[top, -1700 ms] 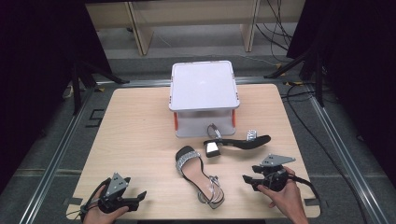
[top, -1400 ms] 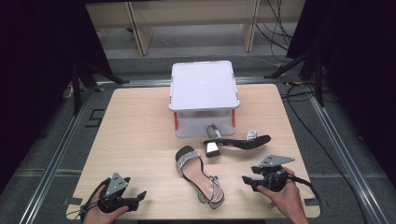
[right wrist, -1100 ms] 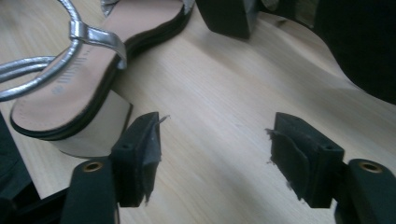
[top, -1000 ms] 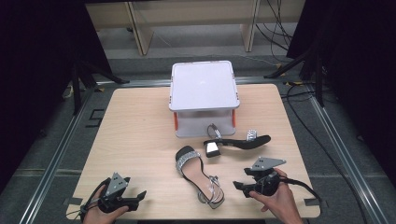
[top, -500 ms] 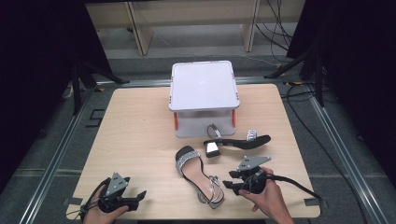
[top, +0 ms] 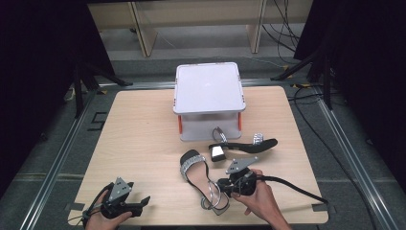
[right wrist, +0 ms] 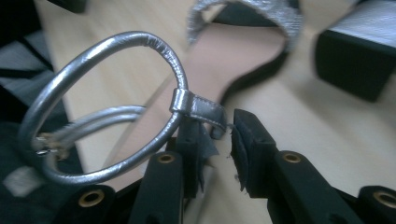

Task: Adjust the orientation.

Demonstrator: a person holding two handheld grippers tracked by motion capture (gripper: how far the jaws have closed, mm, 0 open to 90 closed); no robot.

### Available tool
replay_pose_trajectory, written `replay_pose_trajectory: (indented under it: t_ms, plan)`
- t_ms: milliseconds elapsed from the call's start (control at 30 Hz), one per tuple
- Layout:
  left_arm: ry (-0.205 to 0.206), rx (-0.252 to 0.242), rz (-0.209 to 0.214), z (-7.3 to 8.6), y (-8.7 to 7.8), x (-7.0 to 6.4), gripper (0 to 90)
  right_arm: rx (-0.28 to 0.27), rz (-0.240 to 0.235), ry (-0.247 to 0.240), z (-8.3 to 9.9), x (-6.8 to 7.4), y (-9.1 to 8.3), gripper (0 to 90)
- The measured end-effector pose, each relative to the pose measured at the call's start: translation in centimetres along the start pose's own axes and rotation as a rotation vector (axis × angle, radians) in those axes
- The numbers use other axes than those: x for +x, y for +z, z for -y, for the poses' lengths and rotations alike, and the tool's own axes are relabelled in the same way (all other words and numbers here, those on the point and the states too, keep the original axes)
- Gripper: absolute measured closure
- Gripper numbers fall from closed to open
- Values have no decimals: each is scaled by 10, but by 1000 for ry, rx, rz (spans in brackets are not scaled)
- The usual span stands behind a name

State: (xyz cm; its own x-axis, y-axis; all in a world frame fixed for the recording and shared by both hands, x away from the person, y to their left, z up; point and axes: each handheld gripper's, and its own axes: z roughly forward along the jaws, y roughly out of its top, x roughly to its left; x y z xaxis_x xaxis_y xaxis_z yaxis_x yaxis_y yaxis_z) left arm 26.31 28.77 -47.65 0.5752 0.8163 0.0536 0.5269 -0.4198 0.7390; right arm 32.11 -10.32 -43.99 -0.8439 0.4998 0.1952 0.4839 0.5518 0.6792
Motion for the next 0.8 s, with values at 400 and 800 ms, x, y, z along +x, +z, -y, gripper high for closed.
replay_pose_trajectory:
  t_ms: [400,800]
  plan:
    - [-5,3,5,0,0,-1,199,53,-26,-40,-13,22,18,683]
    - [-24,-8,13,0,0,0,199,71,-23,-50,-17,24,18,742]
